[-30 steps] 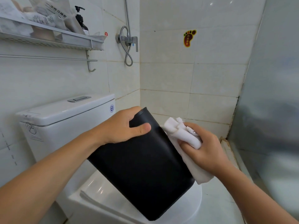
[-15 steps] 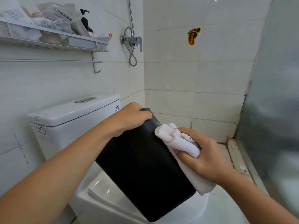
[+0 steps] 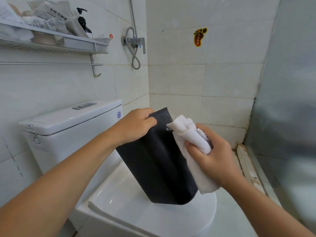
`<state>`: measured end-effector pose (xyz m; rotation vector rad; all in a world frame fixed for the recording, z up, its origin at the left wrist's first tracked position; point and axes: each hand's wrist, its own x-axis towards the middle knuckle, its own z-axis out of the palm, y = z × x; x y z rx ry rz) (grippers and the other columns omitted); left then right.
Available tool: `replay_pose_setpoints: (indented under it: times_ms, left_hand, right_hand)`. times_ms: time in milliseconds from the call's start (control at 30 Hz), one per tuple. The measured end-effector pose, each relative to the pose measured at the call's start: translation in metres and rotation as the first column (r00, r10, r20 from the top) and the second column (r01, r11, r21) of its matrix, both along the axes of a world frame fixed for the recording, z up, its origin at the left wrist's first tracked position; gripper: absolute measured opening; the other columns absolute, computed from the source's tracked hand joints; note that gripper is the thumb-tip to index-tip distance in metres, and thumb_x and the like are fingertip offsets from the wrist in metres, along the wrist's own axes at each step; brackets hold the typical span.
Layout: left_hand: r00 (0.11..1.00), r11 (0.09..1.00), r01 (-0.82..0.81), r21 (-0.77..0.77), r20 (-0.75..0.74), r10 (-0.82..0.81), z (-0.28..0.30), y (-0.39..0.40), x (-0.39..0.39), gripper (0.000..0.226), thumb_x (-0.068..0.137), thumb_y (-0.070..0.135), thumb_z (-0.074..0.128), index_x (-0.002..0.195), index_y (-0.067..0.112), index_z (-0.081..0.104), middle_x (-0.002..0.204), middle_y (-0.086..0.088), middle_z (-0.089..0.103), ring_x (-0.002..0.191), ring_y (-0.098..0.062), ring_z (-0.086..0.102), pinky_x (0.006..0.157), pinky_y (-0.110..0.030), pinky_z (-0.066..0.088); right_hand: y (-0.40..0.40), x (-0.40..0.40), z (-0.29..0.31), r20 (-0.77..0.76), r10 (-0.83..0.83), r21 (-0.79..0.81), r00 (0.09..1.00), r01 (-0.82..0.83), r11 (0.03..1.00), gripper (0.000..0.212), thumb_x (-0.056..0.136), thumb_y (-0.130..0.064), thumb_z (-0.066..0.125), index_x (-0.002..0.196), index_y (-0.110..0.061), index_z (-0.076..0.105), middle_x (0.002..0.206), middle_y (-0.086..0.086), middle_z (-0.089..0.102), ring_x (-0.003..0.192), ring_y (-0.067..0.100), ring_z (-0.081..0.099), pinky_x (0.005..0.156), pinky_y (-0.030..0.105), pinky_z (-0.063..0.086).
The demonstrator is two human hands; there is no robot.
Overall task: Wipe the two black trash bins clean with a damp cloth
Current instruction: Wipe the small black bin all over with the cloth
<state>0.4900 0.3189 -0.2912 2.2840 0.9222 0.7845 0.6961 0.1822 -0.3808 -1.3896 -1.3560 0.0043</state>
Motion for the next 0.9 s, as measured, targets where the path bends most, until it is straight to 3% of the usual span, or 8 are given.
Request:
replay_pose_setpoints:
  times_ms: [133,233,333,433,500,700,833,900]
  left_hand:
    - [0.994,0.999,0.042,-0.004,0.1,-0.041,-0.002,0.004,0.005,0.029,0.084,0.023,0.052,0.073,0.001,0.037,0.068,0.0,0.037,0.065,-0.015,0.035,0.065,-0.035,0.028]
    - [0.984,0.998,0.06,-0.026,0.171,-0.055,-0.006,0.01,0.005,0.033,0.09,0.01,0.055,0.066,0.009,0.032,0.064,0.001,0.03,0.06,-0.013,0.029,0.059,-0.032,0.023]
    - [0.977,0.998,0.062,-0.017,0.204,-0.057,-0.009,0.012,0.001,0.041,0.093,0.002,0.054,0.061,0.014,0.03,0.059,0.006,0.028,0.056,-0.01,0.026,0.055,-0.027,0.022]
    - [0.978,0.996,0.087,0.028,0.187,-0.09,-0.01,0.01,-0.001,0.027,0.083,0.019,0.051,0.067,-0.001,0.044,0.065,0.0,0.037,0.063,-0.013,0.033,0.057,-0.028,0.026]
    - [0.98,0.994,0.092,0.054,0.174,-0.1,-0.01,0.01,-0.002,0.033,0.081,0.024,0.051,0.076,-0.008,0.053,0.068,-0.004,0.041,0.066,-0.013,0.037,0.06,-0.029,0.027]
    - [0.977,0.993,0.099,0.069,0.18,-0.11,-0.011,0.013,-0.003,0.029,0.081,0.025,0.05,0.072,-0.003,0.056,0.068,-0.001,0.045,0.067,-0.012,0.039,0.064,-0.033,0.03]
    - [0.974,0.995,0.097,-0.035,0.21,-0.087,-0.008,0.02,-0.006,0.031,0.078,0.022,0.053,0.067,-0.002,0.037,0.07,-0.009,0.034,0.069,-0.022,0.032,0.068,-0.039,0.023]
    - [0.973,0.993,0.08,-0.092,0.223,-0.058,-0.008,0.024,-0.01,0.033,0.077,0.023,0.054,0.069,-0.005,0.037,0.073,-0.009,0.036,0.072,-0.025,0.032,0.072,-0.041,0.024]
  right_hand:
    - [0.02,-0.017,-0.021,0.215,-0.11,0.015,0.97,0.109,0.994,0.055,0.082,-0.06,0.062,0.136,-0.047,0.057,0.096,-0.014,0.06,0.08,0.012,0.061,0.066,0.035,0.054]
    - [0.03,-0.026,-0.028,0.342,-0.208,0.054,0.916,0.202,0.978,0.059,0.083,-0.059,0.059,0.139,-0.042,0.053,0.091,-0.012,0.049,0.07,0.013,0.05,0.055,0.028,0.044]
    - [0.035,-0.028,-0.021,0.357,-0.202,0.057,0.912,0.195,0.979,0.059,0.083,-0.059,0.059,0.139,-0.043,0.053,0.091,-0.012,0.048,0.07,0.012,0.05,0.054,0.025,0.04]
    - [0.047,-0.028,0.0,0.222,-0.164,0.042,0.961,0.159,0.986,0.06,0.081,-0.065,0.051,0.137,-0.043,0.055,0.094,-0.008,0.056,0.078,0.012,0.055,0.061,0.027,0.046]
    - [0.054,-0.027,0.013,0.169,-0.159,0.036,0.973,0.155,0.987,0.058,0.08,-0.066,0.047,0.134,-0.046,0.056,0.094,-0.007,0.06,0.082,0.011,0.056,0.065,0.03,0.047]
    - [0.046,-0.026,0.01,0.33,-0.061,-0.021,0.942,0.072,0.997,0.053,0.085,-0.057,0.05,0.136,-0.042,0.054,0.092,-0.008,0.057,0.08,0.015,0.055,0.063,0.036,0.051]
    - [0.025,-0.017,-0.016,0.387,-0.004,-0.036,0.922,0.019,0.999,0.054,0.082,-0.048,0.057,0.135,-0.038,0.058,0.095,-0.011,0.059,0.075,0.014,0.058,0.06,0.037,0.053]
    - [0.017,-0.016,-0.031,0.403,0.003,-0.048,0.915,0.018,0.999,0.055,0.08,-0.046,0.059,0.134,-0.038,0.058,0.097,-0.014,0.061,0.075,0.012,0.059,0.059,0.034,0.054]
